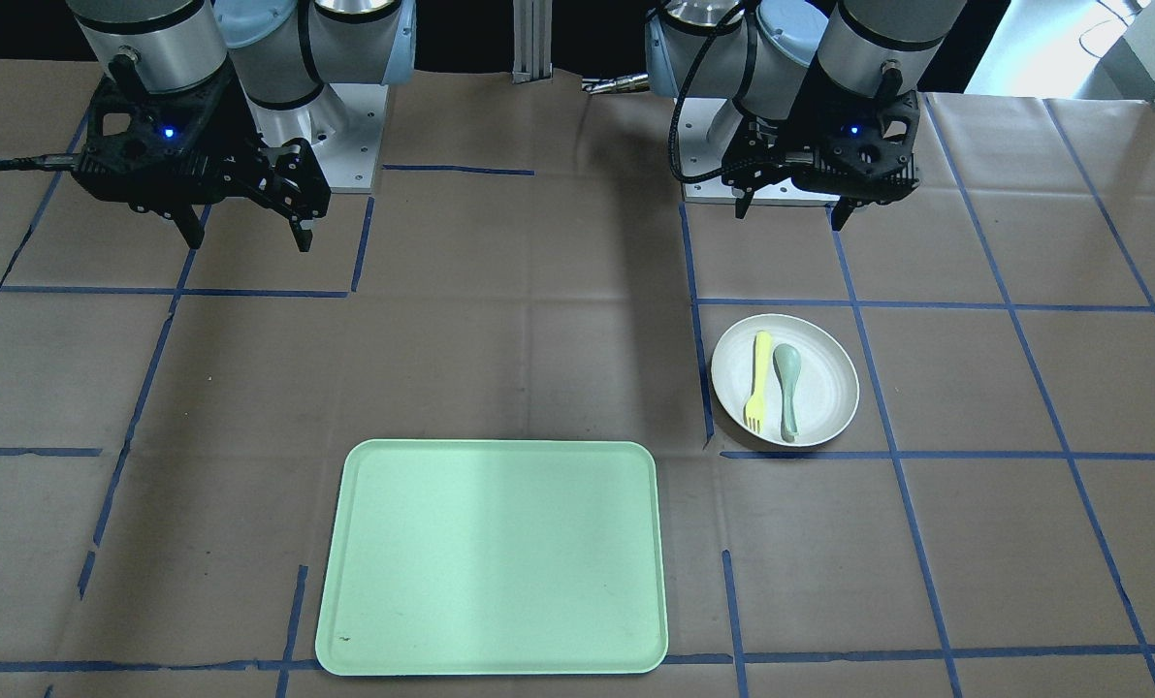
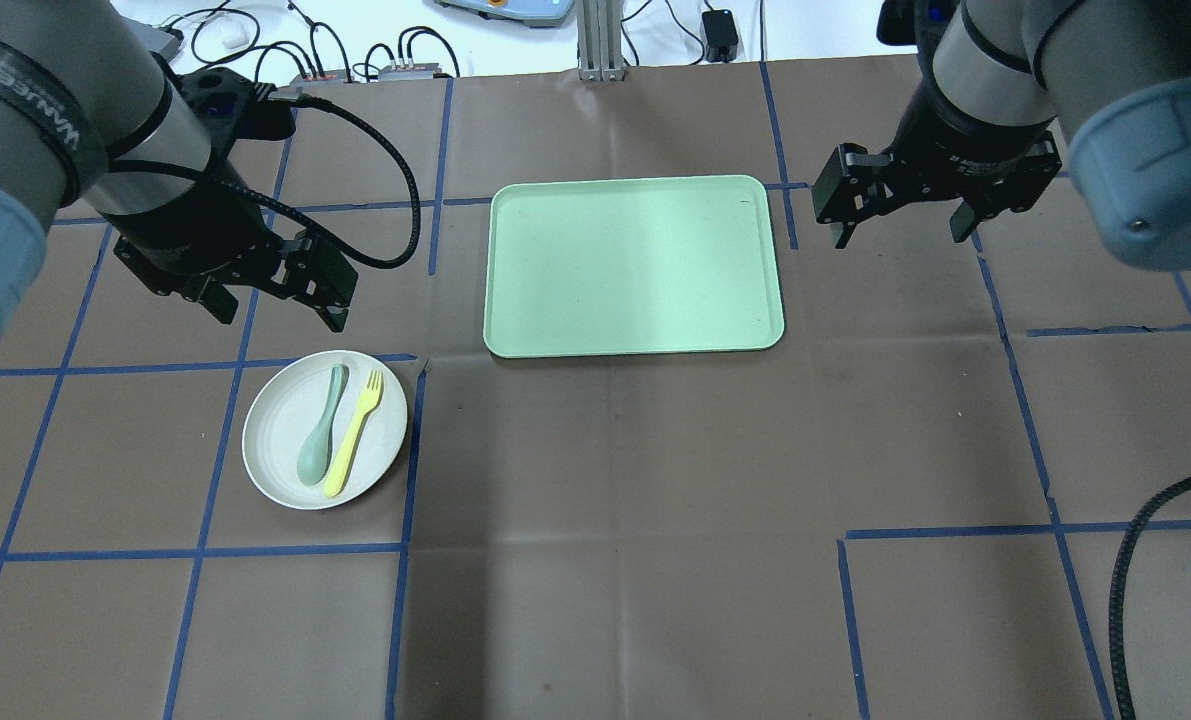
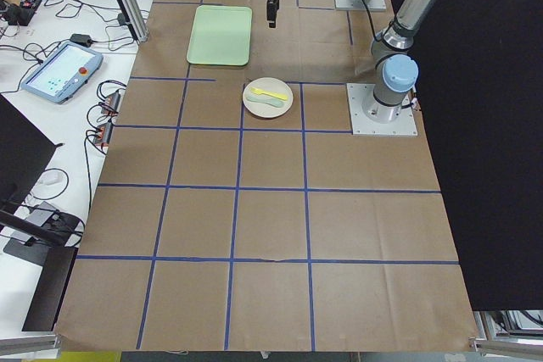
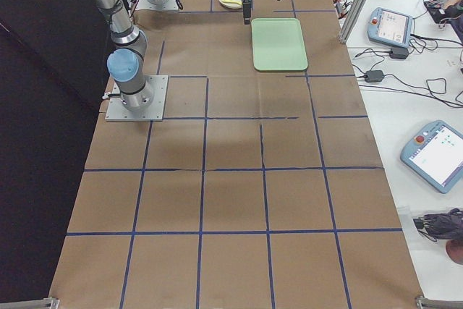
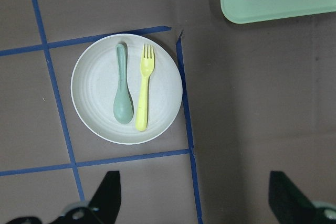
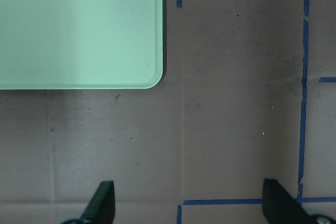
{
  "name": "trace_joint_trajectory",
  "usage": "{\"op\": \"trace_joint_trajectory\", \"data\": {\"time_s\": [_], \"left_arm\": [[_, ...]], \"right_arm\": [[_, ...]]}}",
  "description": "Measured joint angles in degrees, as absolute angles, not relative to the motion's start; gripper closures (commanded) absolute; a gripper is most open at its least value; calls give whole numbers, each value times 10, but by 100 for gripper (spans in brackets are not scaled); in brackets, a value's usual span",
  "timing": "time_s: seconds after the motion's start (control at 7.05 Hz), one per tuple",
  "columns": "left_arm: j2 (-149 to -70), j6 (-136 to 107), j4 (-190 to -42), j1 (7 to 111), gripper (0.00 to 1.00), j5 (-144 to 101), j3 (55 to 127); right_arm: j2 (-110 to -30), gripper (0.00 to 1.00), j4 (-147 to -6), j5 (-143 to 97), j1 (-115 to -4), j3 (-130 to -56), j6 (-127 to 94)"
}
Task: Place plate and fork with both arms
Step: 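Move the left gripper down toward the rim of the white plate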
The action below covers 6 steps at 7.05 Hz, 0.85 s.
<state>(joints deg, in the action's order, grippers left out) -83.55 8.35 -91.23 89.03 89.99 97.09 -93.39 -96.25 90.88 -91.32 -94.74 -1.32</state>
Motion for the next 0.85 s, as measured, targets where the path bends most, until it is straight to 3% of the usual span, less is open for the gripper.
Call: {"op": "trace_joint_trajectory", "data": {"time_s": [0.85], "left_arm": [[-826, 87, -912, 890, 0, 906, 974]], "right_arm": [[-934, 0, -962, 909, -913, -947, -13]]}}
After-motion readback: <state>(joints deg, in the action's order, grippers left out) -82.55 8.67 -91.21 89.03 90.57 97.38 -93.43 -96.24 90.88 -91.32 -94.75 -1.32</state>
